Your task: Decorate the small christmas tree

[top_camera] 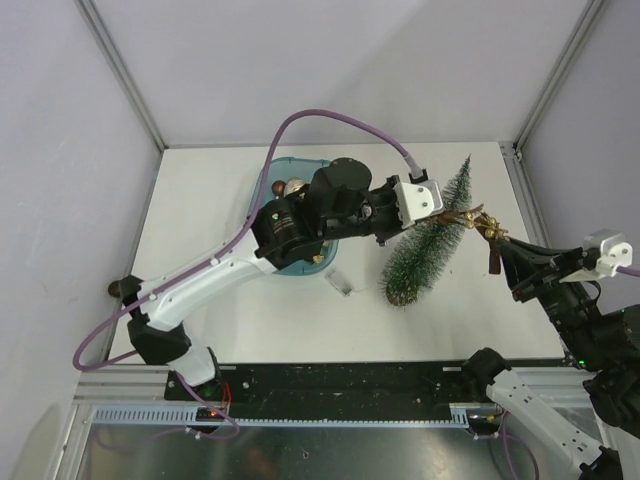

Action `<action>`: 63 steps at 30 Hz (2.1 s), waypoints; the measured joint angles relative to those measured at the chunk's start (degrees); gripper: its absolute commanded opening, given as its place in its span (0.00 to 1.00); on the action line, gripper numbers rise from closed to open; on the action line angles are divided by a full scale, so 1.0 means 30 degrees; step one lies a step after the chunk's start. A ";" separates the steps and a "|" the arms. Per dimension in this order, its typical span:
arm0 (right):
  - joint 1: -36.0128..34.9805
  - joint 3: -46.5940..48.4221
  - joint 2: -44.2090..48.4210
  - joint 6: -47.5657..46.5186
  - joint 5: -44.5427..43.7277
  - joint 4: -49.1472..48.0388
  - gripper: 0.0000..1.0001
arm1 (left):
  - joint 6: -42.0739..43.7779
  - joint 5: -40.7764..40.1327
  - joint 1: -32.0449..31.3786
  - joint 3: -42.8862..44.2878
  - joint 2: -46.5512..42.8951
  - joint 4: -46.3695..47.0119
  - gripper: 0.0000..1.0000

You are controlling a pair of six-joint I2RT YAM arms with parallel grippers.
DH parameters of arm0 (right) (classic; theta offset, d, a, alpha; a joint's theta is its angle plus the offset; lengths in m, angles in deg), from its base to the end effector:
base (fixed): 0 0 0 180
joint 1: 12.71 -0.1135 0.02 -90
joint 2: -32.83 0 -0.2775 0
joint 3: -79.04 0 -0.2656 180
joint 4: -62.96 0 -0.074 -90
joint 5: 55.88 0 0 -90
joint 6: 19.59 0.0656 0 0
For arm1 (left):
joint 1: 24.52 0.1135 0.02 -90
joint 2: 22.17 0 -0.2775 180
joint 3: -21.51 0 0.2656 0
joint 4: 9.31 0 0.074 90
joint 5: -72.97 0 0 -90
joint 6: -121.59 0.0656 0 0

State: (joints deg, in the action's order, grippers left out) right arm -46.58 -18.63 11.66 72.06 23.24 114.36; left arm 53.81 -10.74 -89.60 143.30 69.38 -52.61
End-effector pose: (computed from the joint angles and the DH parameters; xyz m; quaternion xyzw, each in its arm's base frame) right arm 0.0283 0.0041 0.4698 -0.1084 0.6364 0.1740 0.7436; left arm 0.1589 -0.3590 0.4932 0.5643 0.5421 -0.2669 0.5625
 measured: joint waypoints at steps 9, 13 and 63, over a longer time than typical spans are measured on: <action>0.0117 -0.0291 -0.0838 -0.0605 -0.0262 -0.0022 0.00 | 0.0124 0.0328 0.0641 -0.0372 0.1341 0.0051 0.09; 0.0117 -0.0721 -0.0903 -0.0874 -0.0328 -0.0015 0.00 | 0.0124 0.0561 0.0670 -0.0386 0.1712 0.0036 0.08; 0.0175 -0.6717 -0.0051 -0.1989 -0.2091 -0.0539 0.72 | -0.0117 0.0466 0.1974 -0.0991 0.2769 0.0066 0.02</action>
State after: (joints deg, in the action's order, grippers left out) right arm -46.05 -38.78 11.51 66.09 16.97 112.75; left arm 53.46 -9.34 -83.67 140.32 77.68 -52.41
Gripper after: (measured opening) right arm 0.692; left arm 0.034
